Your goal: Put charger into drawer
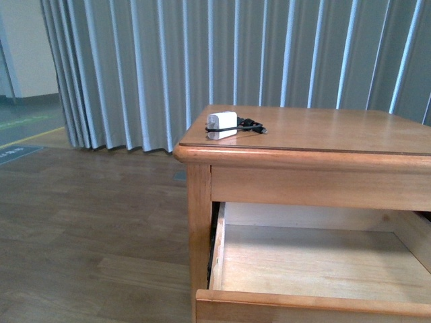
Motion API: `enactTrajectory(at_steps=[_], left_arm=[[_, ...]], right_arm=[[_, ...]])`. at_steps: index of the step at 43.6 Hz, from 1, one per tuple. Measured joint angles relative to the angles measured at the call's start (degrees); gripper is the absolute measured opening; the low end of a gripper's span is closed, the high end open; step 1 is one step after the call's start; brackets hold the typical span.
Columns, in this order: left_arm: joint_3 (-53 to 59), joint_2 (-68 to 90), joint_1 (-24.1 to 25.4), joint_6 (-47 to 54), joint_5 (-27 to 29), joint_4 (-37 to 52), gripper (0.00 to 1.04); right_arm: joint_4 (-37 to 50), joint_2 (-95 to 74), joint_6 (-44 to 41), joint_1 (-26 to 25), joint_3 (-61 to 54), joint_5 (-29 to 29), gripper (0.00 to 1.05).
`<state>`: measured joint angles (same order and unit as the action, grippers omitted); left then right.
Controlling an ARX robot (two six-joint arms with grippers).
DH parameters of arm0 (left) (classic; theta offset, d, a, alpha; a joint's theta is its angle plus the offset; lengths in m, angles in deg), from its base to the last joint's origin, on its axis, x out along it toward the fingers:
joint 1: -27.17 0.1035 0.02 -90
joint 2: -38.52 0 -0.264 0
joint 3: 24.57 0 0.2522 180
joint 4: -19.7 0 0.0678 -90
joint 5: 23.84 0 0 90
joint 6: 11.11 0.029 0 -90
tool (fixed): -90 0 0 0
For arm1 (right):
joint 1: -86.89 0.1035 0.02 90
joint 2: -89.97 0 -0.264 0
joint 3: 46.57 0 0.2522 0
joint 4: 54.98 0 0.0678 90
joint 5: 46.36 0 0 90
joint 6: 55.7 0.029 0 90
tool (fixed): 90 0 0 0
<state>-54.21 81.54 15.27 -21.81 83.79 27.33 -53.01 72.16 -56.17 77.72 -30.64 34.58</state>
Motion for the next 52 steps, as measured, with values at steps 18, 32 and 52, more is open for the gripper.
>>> enactTrajectory(at_steps=[18,32,52], left_arm=[[-30.0,39.5,-9.6,5.0,-4.9,7.7,0.99],[-52.7,60.4,-11.1,3.9,-5.9,4.6,0.99],[-72.8,76.9,-12.7,-0.3,-9.1,-2.0,0.77]], right_arm=[[0.0,0.0,0.0,0.0,0.0,0.0,0.96],[0.0,0.0,0.0,0.0,0.0,0.0,0.96],[0.0,0.0,0.0,0.0,0.0,0.0,0.96]])
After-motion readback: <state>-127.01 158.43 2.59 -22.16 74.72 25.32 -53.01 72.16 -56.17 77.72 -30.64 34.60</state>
